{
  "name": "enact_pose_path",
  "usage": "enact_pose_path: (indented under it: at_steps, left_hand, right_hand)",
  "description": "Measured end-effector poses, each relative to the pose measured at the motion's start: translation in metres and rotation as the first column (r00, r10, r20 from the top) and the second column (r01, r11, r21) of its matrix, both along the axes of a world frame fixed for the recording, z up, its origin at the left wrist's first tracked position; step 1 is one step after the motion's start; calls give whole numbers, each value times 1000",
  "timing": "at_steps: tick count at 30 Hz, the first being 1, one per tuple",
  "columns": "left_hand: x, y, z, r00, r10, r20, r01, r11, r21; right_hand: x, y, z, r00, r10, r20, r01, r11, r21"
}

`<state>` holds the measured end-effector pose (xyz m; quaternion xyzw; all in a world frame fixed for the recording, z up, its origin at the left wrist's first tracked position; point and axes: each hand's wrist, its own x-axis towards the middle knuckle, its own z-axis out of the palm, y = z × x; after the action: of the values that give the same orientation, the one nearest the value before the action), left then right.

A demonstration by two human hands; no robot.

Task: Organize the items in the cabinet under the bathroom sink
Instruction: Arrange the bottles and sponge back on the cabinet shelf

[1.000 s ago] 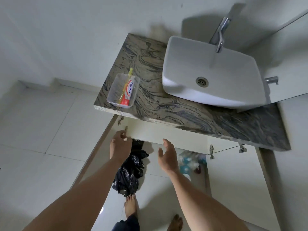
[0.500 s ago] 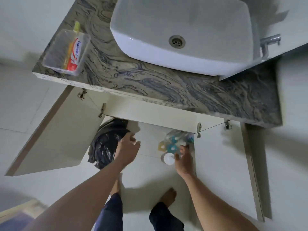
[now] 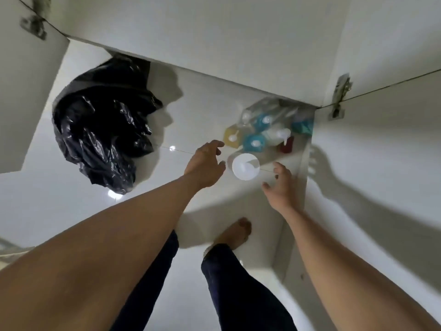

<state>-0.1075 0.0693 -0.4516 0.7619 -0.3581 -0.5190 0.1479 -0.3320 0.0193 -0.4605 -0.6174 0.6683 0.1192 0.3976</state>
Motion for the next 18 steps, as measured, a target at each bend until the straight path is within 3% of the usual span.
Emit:
enact_pose_path:
  at_steps: [6,9,15,18]
  left_hand:
    - [-17,-2,-95,900,-435,24,434,900,21]
    - [-21,-14,-119,861,-509,11,507,856,-102]
    - [-23,-32,-153,801,-593,81,597,784,-169]
    - [-23,-41,-146,786,-604,131,618,763,-191]
  right_hand:
    - [-18,-8,-78,941,320,107,-324,946,27]
    - [-21,-23,-100,901,406,149,-411,912,-3]
    - [-12,-50,-121,787,609,101,-605,793,-72]
    - [-6,-53,-115,792,604,87,-602,797,-52]
